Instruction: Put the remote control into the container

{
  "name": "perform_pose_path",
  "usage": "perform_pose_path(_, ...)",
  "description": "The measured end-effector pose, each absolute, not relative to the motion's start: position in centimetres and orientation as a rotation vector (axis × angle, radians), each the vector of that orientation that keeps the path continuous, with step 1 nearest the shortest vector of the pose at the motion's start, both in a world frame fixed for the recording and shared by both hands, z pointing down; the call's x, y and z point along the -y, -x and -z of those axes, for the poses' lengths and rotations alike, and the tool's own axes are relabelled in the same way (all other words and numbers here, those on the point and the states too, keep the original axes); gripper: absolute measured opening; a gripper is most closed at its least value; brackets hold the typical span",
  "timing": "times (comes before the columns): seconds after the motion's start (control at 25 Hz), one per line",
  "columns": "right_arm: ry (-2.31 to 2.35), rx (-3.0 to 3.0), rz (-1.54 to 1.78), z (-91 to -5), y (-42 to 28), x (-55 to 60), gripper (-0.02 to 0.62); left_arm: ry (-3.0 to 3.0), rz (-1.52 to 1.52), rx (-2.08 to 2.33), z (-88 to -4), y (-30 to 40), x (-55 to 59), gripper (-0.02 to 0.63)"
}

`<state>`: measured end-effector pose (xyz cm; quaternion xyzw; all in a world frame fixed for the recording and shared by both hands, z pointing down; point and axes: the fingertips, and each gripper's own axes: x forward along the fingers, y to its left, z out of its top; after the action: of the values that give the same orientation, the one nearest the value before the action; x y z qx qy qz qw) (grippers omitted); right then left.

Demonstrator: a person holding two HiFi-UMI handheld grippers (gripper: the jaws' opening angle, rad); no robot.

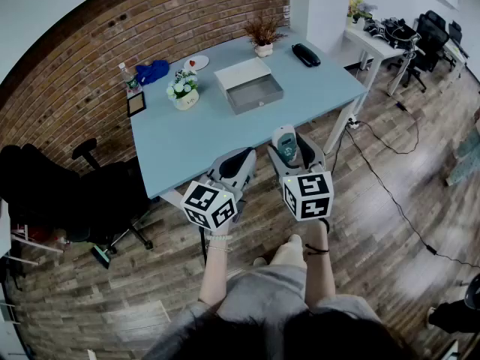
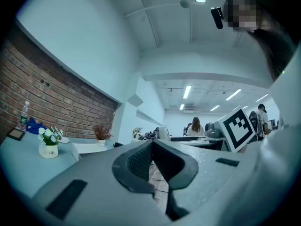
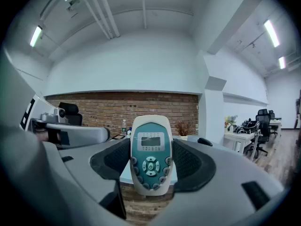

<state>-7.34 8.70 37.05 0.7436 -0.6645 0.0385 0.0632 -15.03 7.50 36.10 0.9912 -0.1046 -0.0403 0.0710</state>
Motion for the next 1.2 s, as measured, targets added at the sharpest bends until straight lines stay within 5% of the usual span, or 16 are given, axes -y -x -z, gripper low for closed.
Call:
perform_pose_path(0.56, -2.224, 2.054, -0.094, -36.4, 5.5, -7.8, 0.281, -2.992, 0.121, 0.36, -35.9, 13.1, -6.9, 0.003)
perform_pose_path(1.2, -2.06, 2.146, -0.146, -36.9, -4.6, -1.9, 0.281, -2.912, 0.121, 0.51, -36.4, 4.0, -1.7, 0.003)
